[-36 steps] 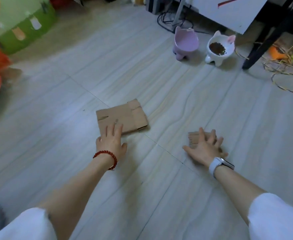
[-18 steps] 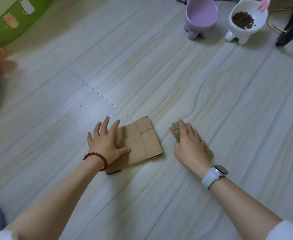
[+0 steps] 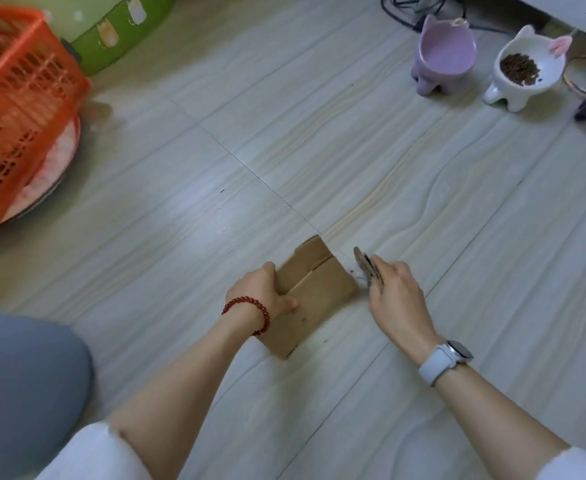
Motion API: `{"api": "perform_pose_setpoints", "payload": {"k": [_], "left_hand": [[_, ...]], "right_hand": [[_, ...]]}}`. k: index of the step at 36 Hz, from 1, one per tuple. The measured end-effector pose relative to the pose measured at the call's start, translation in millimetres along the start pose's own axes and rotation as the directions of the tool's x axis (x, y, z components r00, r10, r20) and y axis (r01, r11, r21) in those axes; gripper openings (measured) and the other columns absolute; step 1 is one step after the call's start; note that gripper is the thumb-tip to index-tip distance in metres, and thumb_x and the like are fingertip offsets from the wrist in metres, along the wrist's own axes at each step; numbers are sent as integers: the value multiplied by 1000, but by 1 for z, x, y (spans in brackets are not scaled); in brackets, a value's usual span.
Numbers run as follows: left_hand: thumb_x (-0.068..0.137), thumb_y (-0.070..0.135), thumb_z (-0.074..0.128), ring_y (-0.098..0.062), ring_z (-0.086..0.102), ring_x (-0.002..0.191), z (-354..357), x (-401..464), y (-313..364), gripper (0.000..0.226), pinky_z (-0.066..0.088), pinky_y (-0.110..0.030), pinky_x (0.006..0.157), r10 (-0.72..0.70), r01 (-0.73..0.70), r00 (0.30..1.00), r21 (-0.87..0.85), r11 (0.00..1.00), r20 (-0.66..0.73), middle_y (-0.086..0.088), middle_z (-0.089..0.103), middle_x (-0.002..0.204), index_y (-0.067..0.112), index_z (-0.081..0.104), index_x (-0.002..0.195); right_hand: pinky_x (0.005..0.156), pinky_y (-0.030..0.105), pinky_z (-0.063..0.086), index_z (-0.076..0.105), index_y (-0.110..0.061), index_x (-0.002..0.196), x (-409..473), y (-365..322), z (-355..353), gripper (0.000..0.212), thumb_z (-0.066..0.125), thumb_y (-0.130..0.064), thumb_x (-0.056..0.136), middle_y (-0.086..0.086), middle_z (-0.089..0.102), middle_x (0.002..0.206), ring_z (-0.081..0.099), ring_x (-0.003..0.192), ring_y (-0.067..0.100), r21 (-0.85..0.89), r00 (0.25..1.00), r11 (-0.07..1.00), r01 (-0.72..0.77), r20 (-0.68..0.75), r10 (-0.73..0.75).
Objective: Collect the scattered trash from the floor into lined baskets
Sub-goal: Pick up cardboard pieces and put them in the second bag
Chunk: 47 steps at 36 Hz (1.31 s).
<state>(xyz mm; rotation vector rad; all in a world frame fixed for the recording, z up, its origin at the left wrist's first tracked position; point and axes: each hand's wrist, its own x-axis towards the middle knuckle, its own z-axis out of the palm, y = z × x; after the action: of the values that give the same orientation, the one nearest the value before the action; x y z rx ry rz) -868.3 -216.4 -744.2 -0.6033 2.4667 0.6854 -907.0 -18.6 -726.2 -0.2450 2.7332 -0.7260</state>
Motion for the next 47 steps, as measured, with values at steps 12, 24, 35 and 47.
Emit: {"api": "perform_pose_setpoints", "payload": {"k": [12,24,35,47], "left_hand": [[80,28,66,-17,51,79,-167,-224,-75,30,41,-29,68,-287,25,887,-582,813,-362,10,51,79,17,42,93],[83,11,54,-23,55,94,-283,-359,-197,36,37,-25,76,-534,274,801,-628,728,-270,0,61,100,15,55,119],[87,35,54,-27,45,126,-304,-299,-230,58,37,-33,103,-392,326,920,-527,784,-14,-7,51,135,20,36,140],[90,19,51,-29,51,117,-278,-413,-202,41,42,-33,96,-180,228,972,-403,886,152,-14,54,129,7,47,130]], "right_hand": [[52,14,37,51,-11,82,-127,-211,-59,10,45,-8,90,-6,50,69,46,63,9,559,965,813,-163,-81,250],[62,17,43,53,-8,86,-228,-401,-64,5,52,-4,87,-4,56,71,51,61,0,587,996,806,-84,74,50],[103,27,26,12,-2,146,-204,-469,5,56,37,-15,97,15,34,147,33,135,28,194,822,976,-103,569,-27],[84,38,46,58,-5,109,-323,-410,-72,27,38,-16,95,15,60,101,58,90,28,305,713,680,-667,527,463]]}}
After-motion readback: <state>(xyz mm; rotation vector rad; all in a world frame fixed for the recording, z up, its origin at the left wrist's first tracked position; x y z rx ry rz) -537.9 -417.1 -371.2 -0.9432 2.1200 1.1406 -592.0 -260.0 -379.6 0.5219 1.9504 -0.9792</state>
